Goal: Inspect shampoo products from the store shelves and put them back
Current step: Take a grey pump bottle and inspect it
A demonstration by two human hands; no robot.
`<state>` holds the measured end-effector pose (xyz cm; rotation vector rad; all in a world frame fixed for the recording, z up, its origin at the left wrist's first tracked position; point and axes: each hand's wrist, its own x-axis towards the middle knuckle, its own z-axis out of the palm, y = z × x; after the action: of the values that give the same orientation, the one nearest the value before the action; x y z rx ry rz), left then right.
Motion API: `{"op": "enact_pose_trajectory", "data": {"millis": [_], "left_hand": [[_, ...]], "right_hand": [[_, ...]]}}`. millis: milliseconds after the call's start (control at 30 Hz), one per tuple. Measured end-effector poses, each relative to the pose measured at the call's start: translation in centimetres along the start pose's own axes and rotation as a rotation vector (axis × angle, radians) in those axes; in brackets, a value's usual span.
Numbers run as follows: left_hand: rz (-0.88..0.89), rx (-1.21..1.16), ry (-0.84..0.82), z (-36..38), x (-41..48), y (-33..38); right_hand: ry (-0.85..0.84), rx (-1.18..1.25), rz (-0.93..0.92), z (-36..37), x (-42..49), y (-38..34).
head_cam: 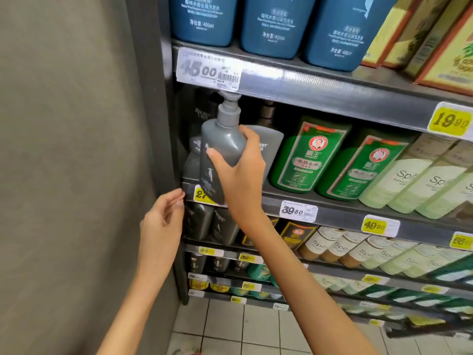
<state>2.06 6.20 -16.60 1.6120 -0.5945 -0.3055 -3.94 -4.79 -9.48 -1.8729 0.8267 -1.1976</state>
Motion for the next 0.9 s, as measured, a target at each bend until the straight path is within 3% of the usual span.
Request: {"op": "enact_pose_trajectory", "data": {"millis": [133, 267, 400, 533, 767, 833, 900], "left_hand": [[-0.056, -0.09, -0.089, 1.2, -1.1, 0.1], [-0.164, -0.318, -0.43, 2.6, -3.2, 0.9], [-0.206, -0.305, -0.656, 3.9, -5.3, 1.2], [-0.168, -0.315, -0.646, 5.2, -7.1, 1.5], [-0.273, -0.398, -0.717, 5.7, -8.6, 1.4], [-0.279, -0.351, -0.711, 5.6, -8.8, 1.3], [-0.177, -0.211, -0.657, 5.4, -8.7, 1.4]], "right_hand": [[-0.017, 0.088, 0.157, -3.6, -2.9, 1.2], [-0.03, 0.164, 0.232, -6.9, -3.9, 1.7], [-0.051, 0.25, 0.284, -10.0, -4.4, 2.3], [-0.1, 0.336, 0.41, -12.0, -5.4, 3.6], [-0.25, 0.861, 0.582, -13.2, -7.1, 4.6], [-0.221, 0.859, 0.587, -12.6, -7.3, 4.5], [-0.152, 0.794, 0.546, -12.2, -7.3, 4.3]]}}
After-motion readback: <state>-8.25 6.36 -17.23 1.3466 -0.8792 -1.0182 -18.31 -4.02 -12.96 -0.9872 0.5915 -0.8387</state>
